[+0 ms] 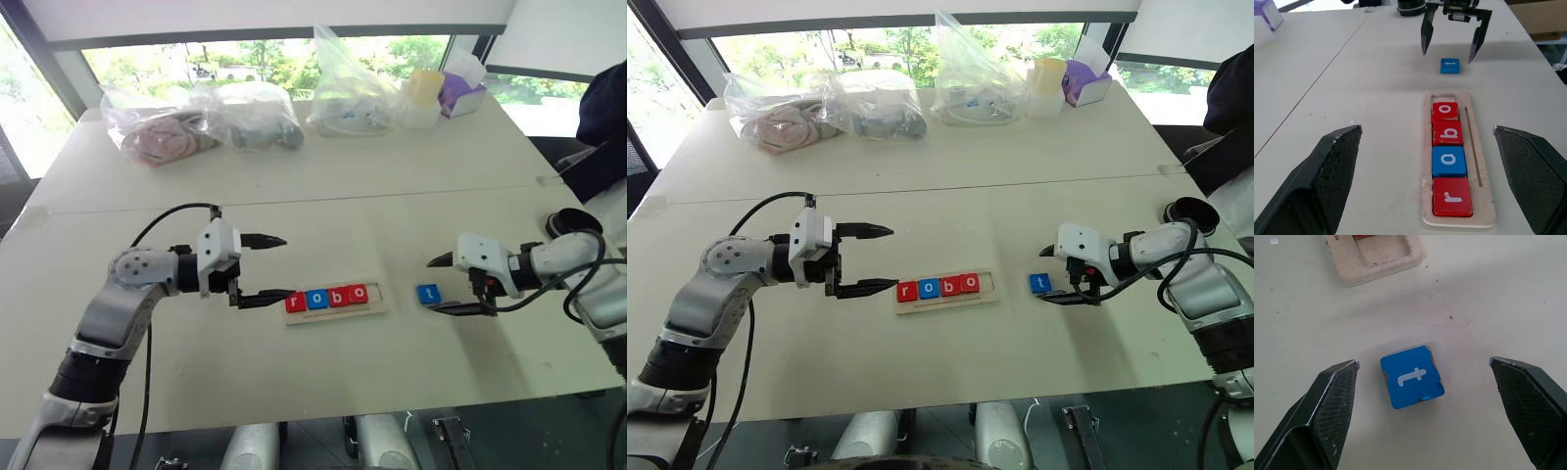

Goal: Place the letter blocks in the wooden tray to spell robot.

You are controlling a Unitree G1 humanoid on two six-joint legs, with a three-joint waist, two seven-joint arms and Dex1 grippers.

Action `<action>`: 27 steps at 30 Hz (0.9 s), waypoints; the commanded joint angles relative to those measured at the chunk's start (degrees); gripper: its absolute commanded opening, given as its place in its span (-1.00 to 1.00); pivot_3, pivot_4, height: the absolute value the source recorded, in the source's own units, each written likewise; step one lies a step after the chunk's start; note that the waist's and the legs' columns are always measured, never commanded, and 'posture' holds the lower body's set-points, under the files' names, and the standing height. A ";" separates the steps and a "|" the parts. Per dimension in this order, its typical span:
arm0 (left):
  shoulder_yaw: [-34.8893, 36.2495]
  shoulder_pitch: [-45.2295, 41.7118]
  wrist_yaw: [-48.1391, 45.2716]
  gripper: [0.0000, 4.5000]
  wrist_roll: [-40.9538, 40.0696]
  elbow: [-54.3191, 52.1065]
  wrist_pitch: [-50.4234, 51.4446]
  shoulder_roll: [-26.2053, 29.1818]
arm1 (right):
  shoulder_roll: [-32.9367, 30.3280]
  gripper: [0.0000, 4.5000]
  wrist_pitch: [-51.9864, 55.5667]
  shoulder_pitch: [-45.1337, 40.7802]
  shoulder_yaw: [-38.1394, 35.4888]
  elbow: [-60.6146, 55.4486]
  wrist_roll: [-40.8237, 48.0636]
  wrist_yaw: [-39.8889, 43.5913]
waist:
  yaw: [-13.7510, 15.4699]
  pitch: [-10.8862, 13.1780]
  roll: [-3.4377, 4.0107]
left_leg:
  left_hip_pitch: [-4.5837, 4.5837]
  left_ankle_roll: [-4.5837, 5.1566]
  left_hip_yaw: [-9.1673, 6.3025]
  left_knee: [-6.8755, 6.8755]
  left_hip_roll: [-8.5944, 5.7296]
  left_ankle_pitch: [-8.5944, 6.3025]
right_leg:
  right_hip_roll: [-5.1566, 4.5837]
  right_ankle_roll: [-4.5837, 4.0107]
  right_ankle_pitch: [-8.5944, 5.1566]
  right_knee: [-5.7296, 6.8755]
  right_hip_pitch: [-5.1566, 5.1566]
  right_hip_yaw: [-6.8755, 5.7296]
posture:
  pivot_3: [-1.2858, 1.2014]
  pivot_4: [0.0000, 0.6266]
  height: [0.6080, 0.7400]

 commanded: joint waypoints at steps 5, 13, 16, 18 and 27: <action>1.13 0.25 0.34 1.00 -0.49 -2.30 -0.19 0.87 | 1.42 0.96 -1.67 -0.74 -0.37 2.66 -2.80 2.03 | -0.03 0.00 0.00 | 0.00 0.00 0.00 0.02 -0.01 0.00 | 0.00 -0.01 0.01 0.01 0.00 0.00 | 0.03 -0.52 1.00; 1.38 0.44 0.50 1.00 -0.72 -2.63 0.15 1.14 | 3.22 -0.13 -0.66 -1.14 -0.93 2.62 -3.10 1.90 | -0.08 0.00 0.00 | 0.01 -0.01 0.00 0.03 -0.02 0.01 | 0.00 0.00 0.03 0.05 0.00 0.00 | 0.03 -0.52 1.00; 1.38 0.47 0.53 1.00 -0.71 -2.68 0.19 1.15 | 3.75 -0.50 0.55 -1.18 -1.30 1.54 -2.63 1.89 | -0.09 0.00 0.00 | 0.02 -0.01 0.00 0.05 -0.02 0.01 | 0.00 0.01 0.03 0.08 0.00 0.00 | 0.03 -0.52 1.00; 1.42 0.51 0.58 1.00 -0.70 -2.73 0.23 1.18 | 3.73 -0.50 0.08 -0.86 -1.48 0.03 -2.81 1.83 | -0.11 0.00 0.00 | 0.02 -0.01 0.00 0.06 -0.02 0.01 | 0.00 0.01 0.04 0.10 0.00 0.01 | 0.03 -0.52 1.00; 1.46 0.54 0.82 1.00 -0.71 -2.83 0.39 1.18 | 5.68 -0.50 0.00 -6.46 1.05 -5.54 -3.90 3.69 | -0.16 0.00 0.00 | 0.05 -0.02 -0.02 0.07 -0.02 0.01 | 0.02 0.01 0.04 0.14 0.00 0.00 | 0.03 -0.52 1.00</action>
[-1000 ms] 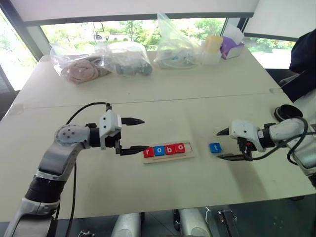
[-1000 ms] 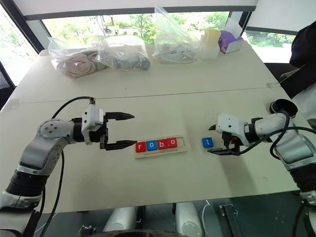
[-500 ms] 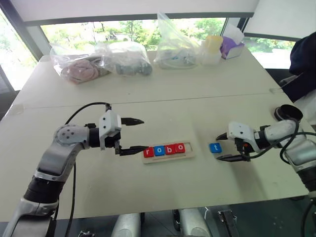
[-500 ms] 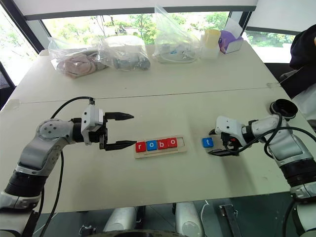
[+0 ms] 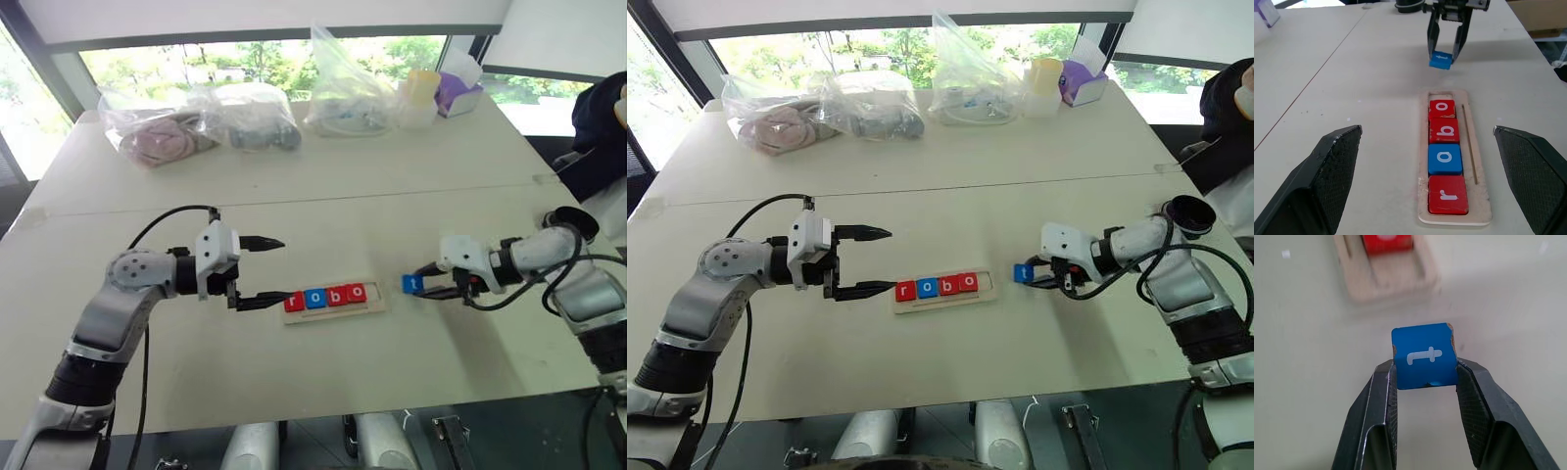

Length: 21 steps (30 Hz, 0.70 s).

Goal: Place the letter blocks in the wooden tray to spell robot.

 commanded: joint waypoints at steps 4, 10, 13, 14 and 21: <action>1.44 0.13 0.85 1.00 -0.65 -2.58 0.04 0.52 | 2.51 -0.50 0.22 -2.73 2.45 0.09 -1.64 1.59 | 0.27 0.00 -0.01 | -0.03 0.00 -0.03 0.00 0.00 0.00 | -0.02 0.00 0.00 -0.01 0.01 -0.01 | 0.03 -0.52 1.00; 1.71 0.86 1.60 1.00 -0.91 -3.69 0.60 0.75 | 6.44 -0.50 0.22 -5.80 4.73 2.61 -3.78 1.02 | 0.03 0.00 0.00 | -0.01 -0.03 -0.01 0.03 -0.02 0.02 | -0.02 0.00 0.04 0.02 0.01 0.01 | 0.03 -0.52 1.00; 1.72 1.01 1.92 1.00 -0.95 -4.09 0.88 0.79 | 7.00 -0.50 -0.04 -6.32 5.41 3.48 -4.64 1.54 | 0.14 0.00 0.00 | 0.00 -0.03 -0.03 0.02 -0.03 0.02 | -0.01 0.00 0.04 0.06 0.00 -0.01 | 0.03 -0.52 1.00; 1.71 1.07 2.10 1.00 -0.99 -4.32 1.00 0.81 | 6.99 -0.50 -0.19 -6.45 5.80 3.80 -5.08 1.93 | 0.19 0.00 0.00 | 0.00 -0.03 -0.03 0.02 -0.02 0.02 | -0.01 0.00 0.04 0.06 0.00 -0.01 | 0.03 -0.52 1.00; 1.96 1.72 2.79 1.00 -1.28 -5.16 1.50 1.07 | 7.32 -0.50 -0.48 -6.89 7.28 4.25 -6.64 4.09 | 0.13 0.00 0.00 | 0.00 -0.03 -0.03 0.03 -0.04 0.02 | -0.02 0.00 0.05 0.06 0.00 0.00 | 0.03 -0.52 1.00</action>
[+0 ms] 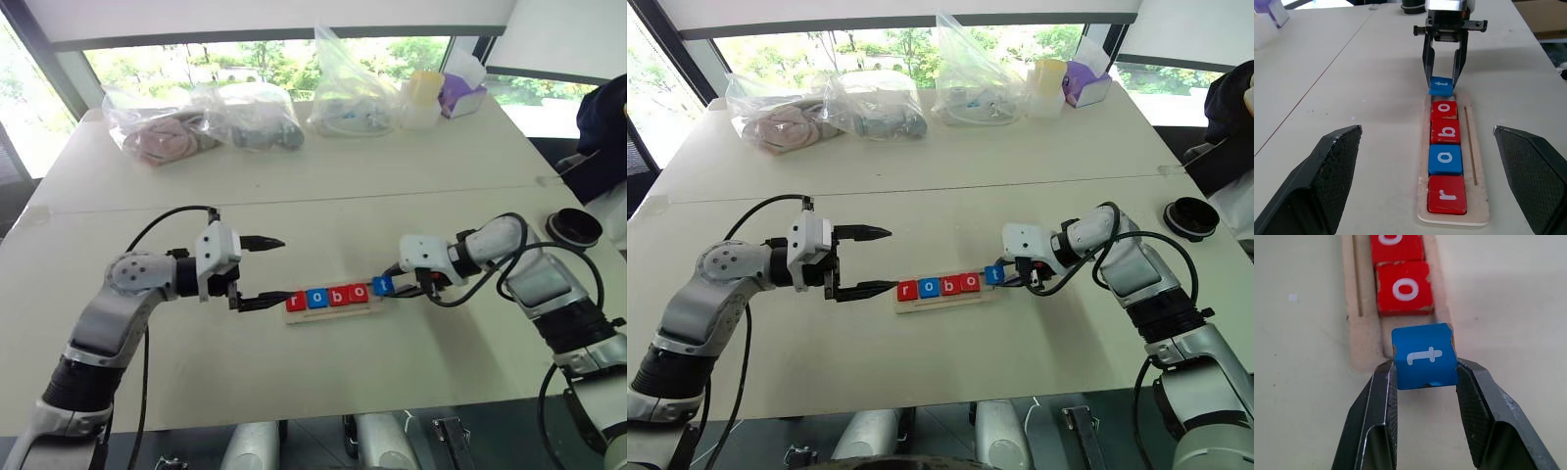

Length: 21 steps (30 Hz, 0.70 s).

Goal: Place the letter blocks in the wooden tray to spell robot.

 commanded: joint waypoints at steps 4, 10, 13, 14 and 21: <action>1.67 0.46 0.75 1.00 -0.84 -2.15 0.31 0.62 | 0.48 -0.50 -0.42 -1.99 0.00 -0.70 -0.34 1.40 | -0.04 0.00 0.00 | 0.01 0.00 0.00 0.00 -0.02 0.00 | 0.00 0.00 0.00 0.01 0.00 0.00 | 0.03 -0.52 1.00; 1.62 0.75 0.88 1.00 -0.84 -2.18 0.20 0.59 | 1.30 -0.50 -0.67 -2.37 0.33 -0.53 -0.81 1.80 | -0.05 0.00 0.00 | 0.00 -0.01 0.00 0.00 -0.03 0.00 | 0.00 0.00 0.00 0.02 0.00 0.00 | 0.03 -0.52 1.00; 1.75 1.04 1.02 1.00 -0.90 -2.44 0.21 0.62 | 1.64 -0.50 -0.77 -2.40 0.55 -0.64 -1.05 2.04 | -0.03 0.00 0.00 | 0.01 -0.01 0.00 0.01 -0.02 0.00 | 0.00 0.00 0.00 0.02 0.00 0.00 | 0.03 -0.52 1.00; 1.79 1.15 1.07 1.00 -0.92 -2.52 0.21 0.65 | 1.75 -0.50 -0.83 -2.43 0.62 -0.62 -1.12 2.08 | -0.02 0.00 0.00 | 0.01 -0.01 0.00 0.01 -0.02 0.00 | 0.00 0.00 0.00 0.02 0.00 0.00 | 0.03 -0.52 1.00; 2.21 2.23 1.41 1.00 -1.07 -3.22 0.24 0.82 | 2.86 -0.50 -0.97 -3.03 1.03 -0.29 -1.60 2.51 | -0.03 0.00 0.00 | 0.01 -0.02 -0.01 0.01 -0.02 0.01 | 0.00 0.00 0.01 0.03 0.00 0.00 | 0.03 -0.52 1.00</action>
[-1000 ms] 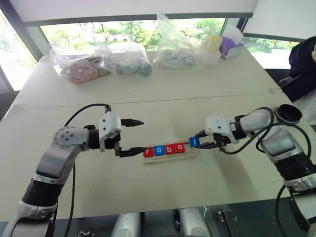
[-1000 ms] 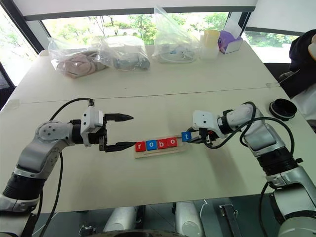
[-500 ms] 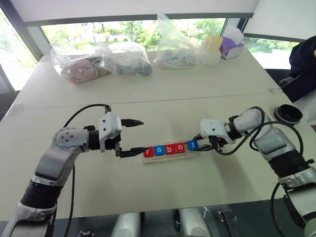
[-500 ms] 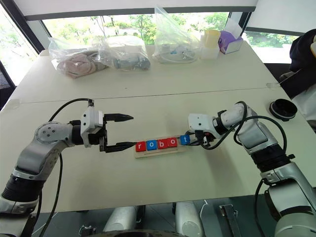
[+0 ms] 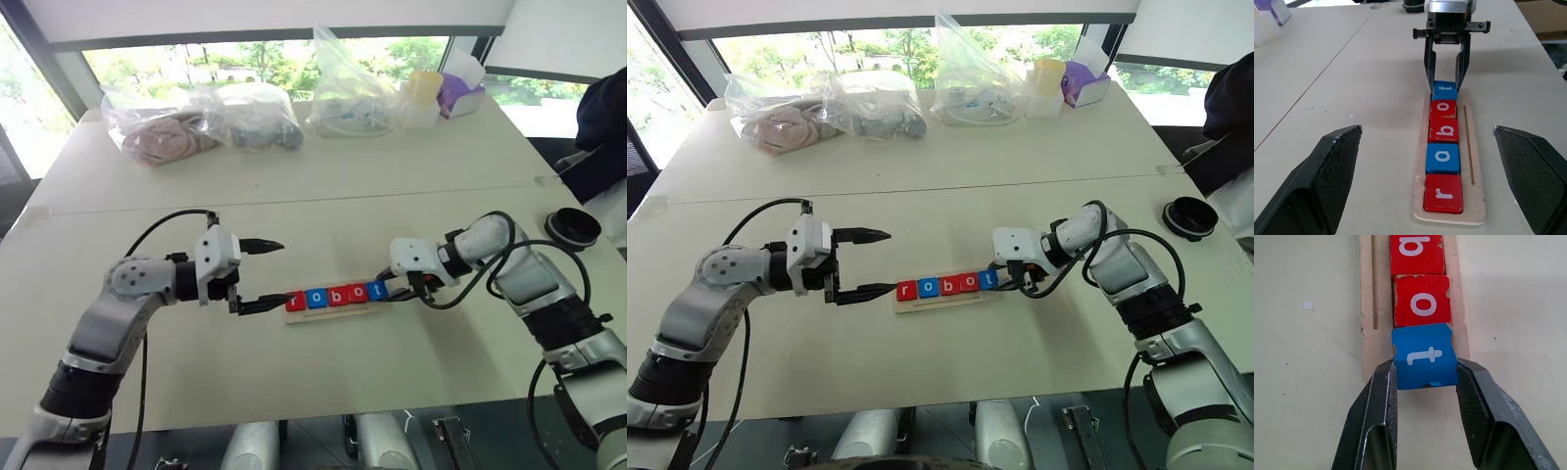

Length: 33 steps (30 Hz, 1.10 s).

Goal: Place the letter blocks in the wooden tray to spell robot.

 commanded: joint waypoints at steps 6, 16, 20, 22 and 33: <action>1.94 1.20 0.59 1.00 -1.10 -2.66 0.15 0.79 | 0.57 -0.50 -0.33 -1.31 -0.12 -0.47 0.24 0.83 | 0.00 0.00 0.00 | 0.00 0.00 0.00 0.00 0.00 0.00 | 0.00 0.00 0.00 0.00 0.00 0.00 | 0.03 -0.52 1.00; 1.77 1.58 0.94 1.00 -1.07 -2.80 0.12 0.53 | 1.63 -0.50 0.06 -1.60 -0.05 -0.46 0.14 0.72 | -0.02 0.00 0.00 | 0.01 0.00 0.00 0.00 0.00 0.00 | 0.00 0.00 0.00 0.02 0.00 0.00 | 0.03 -0.52 1.00; 1.74 1.67 1.06 1.00 -1.19 -3.02 0.26 0.58 | 2.14 -0.50 -0.02 -1.73 0.02 -0.21 -0.08 0.42 | -0.06 0.00 0.00 | 0.01 0.00 0.00 0.00 0.00 0.00 | 0.00 0.00 0.00 0.02 0.00 0.00 | 0.03 -0.52 1.00; 1.73 1.72 1.13 1.00 -1.25 -3.18 0.37 0.60 | 2.22 -0.50 -0.14 -1.77 0.05 -0.10 -0.14 0.33 | -0.03 0.00 0.00 | 0.02 0.00 0.00 0.00 0.00 0.00 | 0.00 0.00 0.00 0.04 0.00 0.00 | 0.03 -0.52 1.00; 1.75 1.78 1.55 1.00 -1.44 -4.00 1.11 0.62 | 2.69 -0.50 -1.23 -2.23 0.34 1.59 -0.44 -0.52 | -0.02 0.00 0.00 | 0.02 -0.01 0.00 0.01 -0.01 0.01 | 0.00 -0.01 0.00 0.04 0.00 0.00 | 0.03 -0.52 1.00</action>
